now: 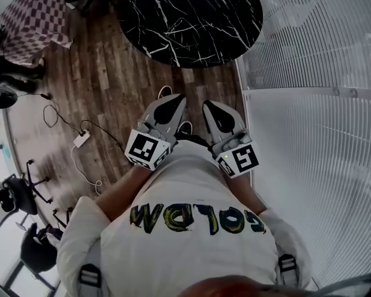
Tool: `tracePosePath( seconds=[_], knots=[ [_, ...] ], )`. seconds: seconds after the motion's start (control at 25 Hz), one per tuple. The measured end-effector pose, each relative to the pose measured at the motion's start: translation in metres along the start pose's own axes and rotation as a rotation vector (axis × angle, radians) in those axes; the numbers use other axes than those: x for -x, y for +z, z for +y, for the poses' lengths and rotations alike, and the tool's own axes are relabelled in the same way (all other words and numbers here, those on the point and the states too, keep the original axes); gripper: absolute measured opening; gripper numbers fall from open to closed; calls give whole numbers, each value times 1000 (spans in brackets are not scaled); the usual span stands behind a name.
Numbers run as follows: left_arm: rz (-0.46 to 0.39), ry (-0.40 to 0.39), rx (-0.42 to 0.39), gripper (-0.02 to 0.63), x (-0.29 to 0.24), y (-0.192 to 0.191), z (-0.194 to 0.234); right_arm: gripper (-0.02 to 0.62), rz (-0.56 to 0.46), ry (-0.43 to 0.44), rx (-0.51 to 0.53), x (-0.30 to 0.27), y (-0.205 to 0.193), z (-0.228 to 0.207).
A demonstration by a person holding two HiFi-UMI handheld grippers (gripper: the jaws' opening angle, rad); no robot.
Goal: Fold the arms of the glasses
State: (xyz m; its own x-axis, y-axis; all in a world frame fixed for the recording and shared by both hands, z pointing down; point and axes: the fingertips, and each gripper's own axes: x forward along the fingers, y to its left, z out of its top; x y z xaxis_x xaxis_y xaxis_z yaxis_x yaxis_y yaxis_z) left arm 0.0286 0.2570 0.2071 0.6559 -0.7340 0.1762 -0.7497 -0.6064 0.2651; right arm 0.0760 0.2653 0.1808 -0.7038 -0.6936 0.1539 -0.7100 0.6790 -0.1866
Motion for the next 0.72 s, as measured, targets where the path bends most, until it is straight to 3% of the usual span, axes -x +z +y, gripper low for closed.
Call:
tracePosePath(
  seconds=[0.32,0.72],
  knots=[
    [-12,-33,-4,3,-39,35,72,3,11,-27,10,-81,23,-36],
    [13,-78,-13,3,-63,61,163,3,37,-54,37,-179,38,-49]
  ],
)
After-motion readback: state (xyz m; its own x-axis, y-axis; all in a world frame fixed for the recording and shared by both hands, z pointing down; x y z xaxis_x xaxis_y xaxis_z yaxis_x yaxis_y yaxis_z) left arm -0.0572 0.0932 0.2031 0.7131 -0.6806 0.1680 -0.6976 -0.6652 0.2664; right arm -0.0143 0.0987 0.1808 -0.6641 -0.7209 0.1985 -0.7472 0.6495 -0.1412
